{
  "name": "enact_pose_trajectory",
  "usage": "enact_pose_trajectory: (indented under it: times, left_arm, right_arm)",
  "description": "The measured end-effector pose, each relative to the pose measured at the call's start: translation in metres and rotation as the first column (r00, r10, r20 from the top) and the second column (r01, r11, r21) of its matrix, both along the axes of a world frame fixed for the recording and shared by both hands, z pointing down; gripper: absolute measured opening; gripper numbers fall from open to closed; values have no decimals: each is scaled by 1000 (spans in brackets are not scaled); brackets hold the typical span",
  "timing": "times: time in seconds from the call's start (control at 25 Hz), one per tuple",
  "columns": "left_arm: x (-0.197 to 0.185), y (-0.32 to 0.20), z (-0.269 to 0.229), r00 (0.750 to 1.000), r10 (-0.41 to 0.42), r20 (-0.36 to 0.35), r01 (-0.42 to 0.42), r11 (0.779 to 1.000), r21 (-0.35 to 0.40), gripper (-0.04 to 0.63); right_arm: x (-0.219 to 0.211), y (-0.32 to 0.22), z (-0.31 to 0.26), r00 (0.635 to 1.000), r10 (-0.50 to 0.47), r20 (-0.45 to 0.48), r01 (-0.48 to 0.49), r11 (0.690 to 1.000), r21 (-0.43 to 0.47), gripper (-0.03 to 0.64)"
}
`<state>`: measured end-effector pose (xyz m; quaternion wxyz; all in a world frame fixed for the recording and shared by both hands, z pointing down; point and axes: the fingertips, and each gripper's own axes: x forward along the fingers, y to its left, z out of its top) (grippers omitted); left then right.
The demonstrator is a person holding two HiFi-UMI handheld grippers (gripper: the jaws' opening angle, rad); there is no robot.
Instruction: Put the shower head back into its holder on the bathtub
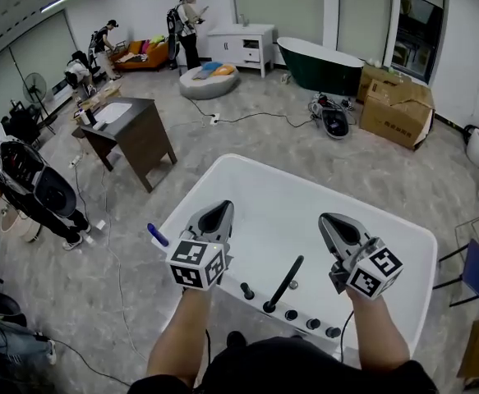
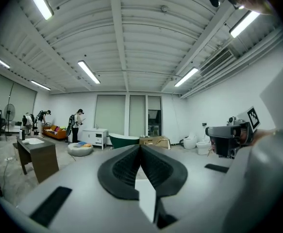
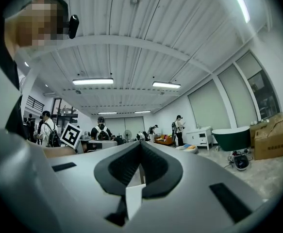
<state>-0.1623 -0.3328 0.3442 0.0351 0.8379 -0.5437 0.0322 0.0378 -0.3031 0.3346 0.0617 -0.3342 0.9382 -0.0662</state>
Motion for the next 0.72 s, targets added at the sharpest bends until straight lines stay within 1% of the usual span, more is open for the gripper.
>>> enact_pose_trajectory:
  times: [0.12, 0.28, 0.44, 0.72]
  left_arm:
    - [1, 3, -2, 1000, -16, -4, 16, 1000, 4, 17]
    - [2, 12, 4, 1000, -21, 1, 21, 1000, 12, 17]
    - [-3, 17, 16, 1000, -21, 1, 21, 1000, -9, 17]
    - [-10, 20, 24, 1000, -11, 5, 11, 1000, -24, 17]
  right_arm:
    - [-1, -1, -3, 1000, 0, -6, 0, 1000, 13, 15]
    - [-3, 1, 8, 1000, -1, -8, 1, 1000, -14, 15]
    - [-8, 2, 15, 1000, -1, -4, 0, 999, -39, 15]
    - [-21, 7, 17, 1000, -10, -3, 10, 999, -38, 15]
